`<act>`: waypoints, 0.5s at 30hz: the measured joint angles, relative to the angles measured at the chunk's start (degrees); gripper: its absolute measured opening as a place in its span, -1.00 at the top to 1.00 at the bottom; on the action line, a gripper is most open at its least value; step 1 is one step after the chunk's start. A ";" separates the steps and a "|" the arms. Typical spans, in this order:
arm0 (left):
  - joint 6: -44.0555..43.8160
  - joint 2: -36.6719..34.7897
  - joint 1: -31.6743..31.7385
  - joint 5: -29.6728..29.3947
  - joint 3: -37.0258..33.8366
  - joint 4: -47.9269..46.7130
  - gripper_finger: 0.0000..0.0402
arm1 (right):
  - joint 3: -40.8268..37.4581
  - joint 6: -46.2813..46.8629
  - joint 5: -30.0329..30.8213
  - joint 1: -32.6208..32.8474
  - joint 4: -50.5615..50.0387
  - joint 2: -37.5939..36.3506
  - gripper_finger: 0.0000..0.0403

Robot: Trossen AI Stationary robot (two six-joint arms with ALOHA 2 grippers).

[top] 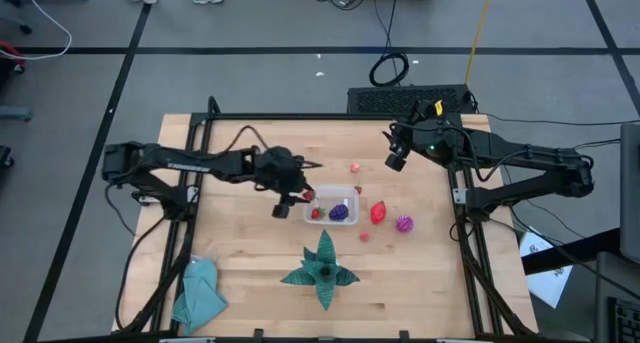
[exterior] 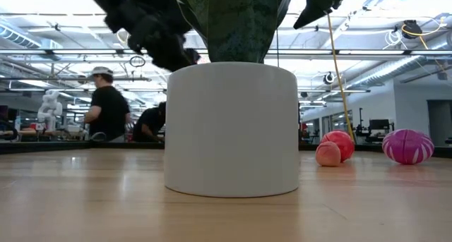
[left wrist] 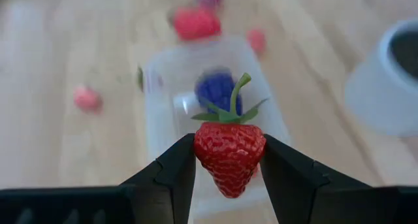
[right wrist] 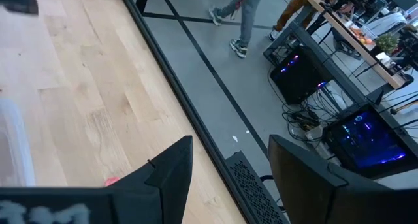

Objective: Pick and placing Produce into tupperware
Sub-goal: Put the red strawberry into the transparent bin

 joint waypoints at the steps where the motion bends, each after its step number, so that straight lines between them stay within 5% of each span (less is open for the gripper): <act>1: 0.63 1.84 -0.11 -0.74 2.12 -1.73 0.21 | 0.02 0.01 0.00 0.01 0.04 -0.02 0.05; 6: 2.18 7.07 -0.23 -0.33 8.44 -8.44 0.21 | 0.02 -0.10 -0.02 0.02 -0.66 0.00 0.05; 15: 0.40 8.69 -0.21 -0.04 9.36 -10.34 0.21 | 0.02 -0.19 0.00 0.02 -1.21 0.00 0.05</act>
